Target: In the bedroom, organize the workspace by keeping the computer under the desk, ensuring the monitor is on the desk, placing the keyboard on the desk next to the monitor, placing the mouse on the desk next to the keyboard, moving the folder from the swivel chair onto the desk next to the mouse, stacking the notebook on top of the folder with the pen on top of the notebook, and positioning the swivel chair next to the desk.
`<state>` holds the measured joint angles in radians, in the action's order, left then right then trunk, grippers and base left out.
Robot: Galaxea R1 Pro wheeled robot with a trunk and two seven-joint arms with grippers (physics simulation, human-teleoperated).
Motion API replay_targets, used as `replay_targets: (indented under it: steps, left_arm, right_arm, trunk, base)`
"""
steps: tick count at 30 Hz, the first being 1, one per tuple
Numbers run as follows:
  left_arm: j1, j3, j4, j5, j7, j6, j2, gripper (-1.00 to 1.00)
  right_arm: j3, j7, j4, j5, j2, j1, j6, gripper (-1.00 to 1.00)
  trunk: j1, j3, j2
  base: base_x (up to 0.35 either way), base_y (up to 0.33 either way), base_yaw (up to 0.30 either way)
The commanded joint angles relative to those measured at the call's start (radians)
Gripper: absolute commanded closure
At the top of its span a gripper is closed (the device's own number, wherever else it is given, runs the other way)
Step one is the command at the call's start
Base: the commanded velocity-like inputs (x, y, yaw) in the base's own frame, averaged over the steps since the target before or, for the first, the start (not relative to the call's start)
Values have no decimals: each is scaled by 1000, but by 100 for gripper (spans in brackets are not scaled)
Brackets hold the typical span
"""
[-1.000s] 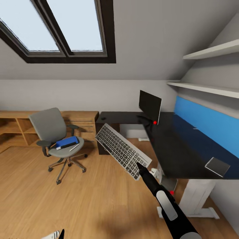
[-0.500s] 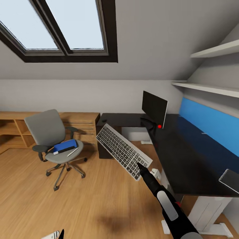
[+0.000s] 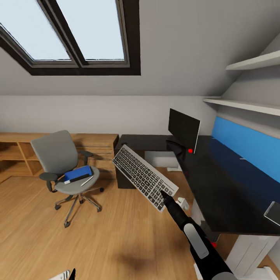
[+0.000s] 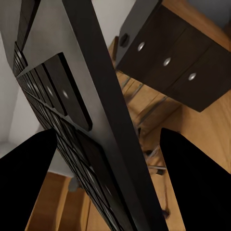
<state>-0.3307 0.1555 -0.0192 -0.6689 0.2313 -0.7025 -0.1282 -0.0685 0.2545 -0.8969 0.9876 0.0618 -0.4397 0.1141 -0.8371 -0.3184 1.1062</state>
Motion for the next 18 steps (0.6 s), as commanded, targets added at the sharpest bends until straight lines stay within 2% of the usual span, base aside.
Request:
replay_targets:
  steps: [1, 4, 9, 18]
  left_arm:
    - [-1, 7, 1, -11, 6, -2, 0, -100]
    - [-1, 7, 1, -11, 6, -2, 0, -100]
    - [-1, 7, 1, -11, 6, -1, 0, -100]
    - [-1, 7, 1, -11, 6, -2, 0, -100]
  right_arm:
    - [1, 3, 0, 11, 0, -1, 6, 100]
    - [2, 3, 0, 11, -1, -1, 6, 100]
    - [2, 3, 0, 11, -2, -1, 6, 100]
    - [3, 2, 0, 11, -3, -1, 6, 100]
  trunk:
    - [0, 0, 1]
    - [0, 5, 1]
    - [0, 13, 1]
    - [0, 18, 1]
  base:
    - [21, 291, 0]
    - [95, 287, 0]
    - [229, 225, 0]
    - [318, 47, 0]
